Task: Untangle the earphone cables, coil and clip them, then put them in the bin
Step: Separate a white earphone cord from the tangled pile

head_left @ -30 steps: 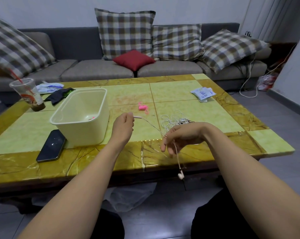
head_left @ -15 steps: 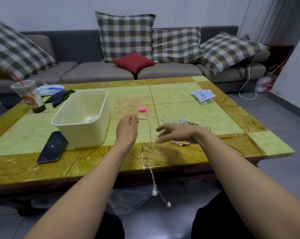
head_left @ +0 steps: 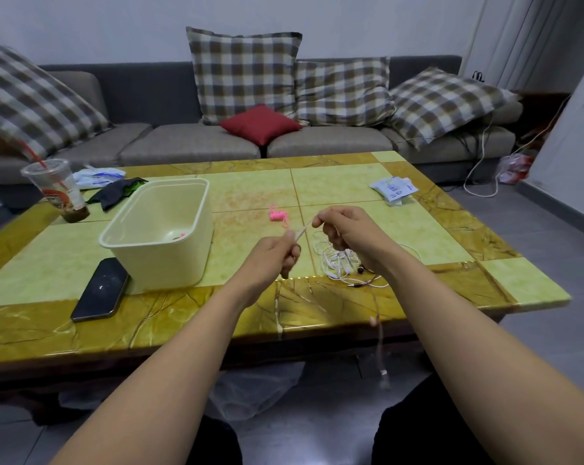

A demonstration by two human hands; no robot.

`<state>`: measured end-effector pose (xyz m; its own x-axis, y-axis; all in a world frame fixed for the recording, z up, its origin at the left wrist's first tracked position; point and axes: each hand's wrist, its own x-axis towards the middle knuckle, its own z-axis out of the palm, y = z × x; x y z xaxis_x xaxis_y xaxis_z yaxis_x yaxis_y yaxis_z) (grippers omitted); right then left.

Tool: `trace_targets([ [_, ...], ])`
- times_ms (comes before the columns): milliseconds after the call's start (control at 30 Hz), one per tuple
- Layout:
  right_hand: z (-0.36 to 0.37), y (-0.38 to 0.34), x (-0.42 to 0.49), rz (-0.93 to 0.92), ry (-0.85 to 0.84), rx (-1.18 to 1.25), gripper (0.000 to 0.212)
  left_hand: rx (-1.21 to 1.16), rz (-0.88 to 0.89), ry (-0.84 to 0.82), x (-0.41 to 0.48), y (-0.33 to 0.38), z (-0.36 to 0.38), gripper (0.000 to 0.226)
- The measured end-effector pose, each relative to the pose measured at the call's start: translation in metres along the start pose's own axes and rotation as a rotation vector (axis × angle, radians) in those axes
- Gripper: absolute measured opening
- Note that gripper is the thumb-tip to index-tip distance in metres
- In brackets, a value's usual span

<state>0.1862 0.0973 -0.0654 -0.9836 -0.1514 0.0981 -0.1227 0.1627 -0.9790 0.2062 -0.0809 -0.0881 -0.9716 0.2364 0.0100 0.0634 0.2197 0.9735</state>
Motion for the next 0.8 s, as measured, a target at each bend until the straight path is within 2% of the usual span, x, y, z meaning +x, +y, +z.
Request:
trace_targets([
  [67, -0.002, 0.006, 0.001, -0.001, 0.054, -0.029, 0.026, -0.135, -0.028, -0.063, -0.003, 0.006, 0.005, 0.040],
  [200, -0.006, 0.015, -0.001, 0.037, 0.035, -0.116, 0.020, -0.638, -0.077, 0.001, 0.000, 0.017, 0.006, 0.034],
  [300, 0.001, 0.019, -0.006, 0.138, -0.211, -0.262, 0.024, -0.973, -0.109, 0.056, 0.002, 0.021, 0.007, 0.030],
  [400, 0.008, 0.020, -0.010, 0.244, -0.472, -0.378, 0.028, -1.165, -0.090, 0.106, 0.003, 0.021, 0.007, 0.030],
  [467, 0.009, 0.020, -0.011, 0.268, -0.519, -0.354, 0.030, -1.173, -0.053, 0.154, 0.003, 0.022, 0.006, 0.030],
  [633, 0.002, 0.024, -0.008, 0.212, -0.406, -0.248, 0.018, -1.114, 0.036, 0.254, 0.005, 0.021, -0.003, 0.028],
  [700, 0.002, 0.029, -0.011, 0.343, -0.593, -0.257, 0.013, -1.108, 0.072, 0.291, 0.006, 0.021, -0.007, 0.027],
  [800, 0.009, 0.035, -0.020, 0.641, -1.050, -0.436, 0.022, -1.035, 0.095, 0.355, 0.006, 0.018, -0.010, 0.028],
])
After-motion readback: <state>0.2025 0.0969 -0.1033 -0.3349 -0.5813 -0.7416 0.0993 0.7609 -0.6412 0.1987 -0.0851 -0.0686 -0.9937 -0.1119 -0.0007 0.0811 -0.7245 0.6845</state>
